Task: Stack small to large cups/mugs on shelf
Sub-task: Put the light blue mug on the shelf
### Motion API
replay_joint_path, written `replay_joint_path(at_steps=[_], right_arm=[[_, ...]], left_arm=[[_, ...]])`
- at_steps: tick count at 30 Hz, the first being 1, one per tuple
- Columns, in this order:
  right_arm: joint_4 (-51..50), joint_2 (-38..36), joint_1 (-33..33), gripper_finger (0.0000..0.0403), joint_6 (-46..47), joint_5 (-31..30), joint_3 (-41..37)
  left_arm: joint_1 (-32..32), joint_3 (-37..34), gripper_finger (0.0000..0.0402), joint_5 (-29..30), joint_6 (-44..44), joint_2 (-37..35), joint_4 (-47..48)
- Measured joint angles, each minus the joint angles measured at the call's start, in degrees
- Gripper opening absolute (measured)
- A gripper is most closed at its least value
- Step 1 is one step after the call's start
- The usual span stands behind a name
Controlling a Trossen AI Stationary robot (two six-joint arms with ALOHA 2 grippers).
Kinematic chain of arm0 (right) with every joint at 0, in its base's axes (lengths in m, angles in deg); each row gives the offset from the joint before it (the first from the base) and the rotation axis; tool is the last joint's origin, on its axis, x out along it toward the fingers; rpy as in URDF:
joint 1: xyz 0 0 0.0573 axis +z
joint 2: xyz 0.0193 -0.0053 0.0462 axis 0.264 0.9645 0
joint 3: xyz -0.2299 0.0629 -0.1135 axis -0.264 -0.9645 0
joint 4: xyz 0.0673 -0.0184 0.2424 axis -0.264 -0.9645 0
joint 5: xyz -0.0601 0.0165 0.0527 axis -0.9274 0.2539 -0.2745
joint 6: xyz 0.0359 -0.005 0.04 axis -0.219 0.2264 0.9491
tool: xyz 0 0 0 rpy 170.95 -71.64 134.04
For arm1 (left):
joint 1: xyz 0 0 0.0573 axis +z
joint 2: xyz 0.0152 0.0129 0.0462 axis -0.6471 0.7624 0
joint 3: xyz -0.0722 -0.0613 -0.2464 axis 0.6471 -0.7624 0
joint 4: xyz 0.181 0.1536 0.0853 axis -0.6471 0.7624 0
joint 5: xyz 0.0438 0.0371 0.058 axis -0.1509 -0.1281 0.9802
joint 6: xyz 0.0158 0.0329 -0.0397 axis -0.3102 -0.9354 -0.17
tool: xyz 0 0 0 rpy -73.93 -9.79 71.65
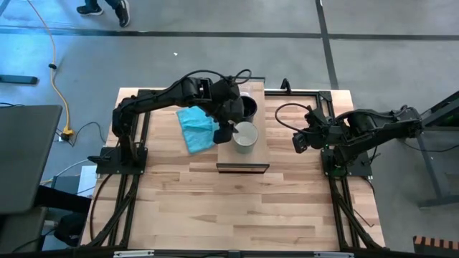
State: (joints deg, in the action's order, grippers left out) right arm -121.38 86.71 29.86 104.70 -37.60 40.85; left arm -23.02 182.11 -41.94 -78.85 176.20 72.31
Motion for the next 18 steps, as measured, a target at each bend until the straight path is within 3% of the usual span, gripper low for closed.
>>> replay_joint_path(at_steps=[7, 13, 18], right_arm=[[0.03, 0.00, 0.01, 0.0101, -0.62, 0.02, 0.00], [0.04, 0.00, 0.28, 0.0101, -0.56, 0.24, 0.00], [0.07, 0.00, 0.37, 0.0101, -0.56, 0.26, 0.00]], left_arm=[[0.87, 2.48, 0.0184, 1.42, -0.52, -0.34, 2.34], [1.83, 3.21, 0.0184, 2.14, -7.10, -0.43, 10.79], [1.81, 3.08, 0.0184, 4.59, -11.36, -0.43, 11.49]])
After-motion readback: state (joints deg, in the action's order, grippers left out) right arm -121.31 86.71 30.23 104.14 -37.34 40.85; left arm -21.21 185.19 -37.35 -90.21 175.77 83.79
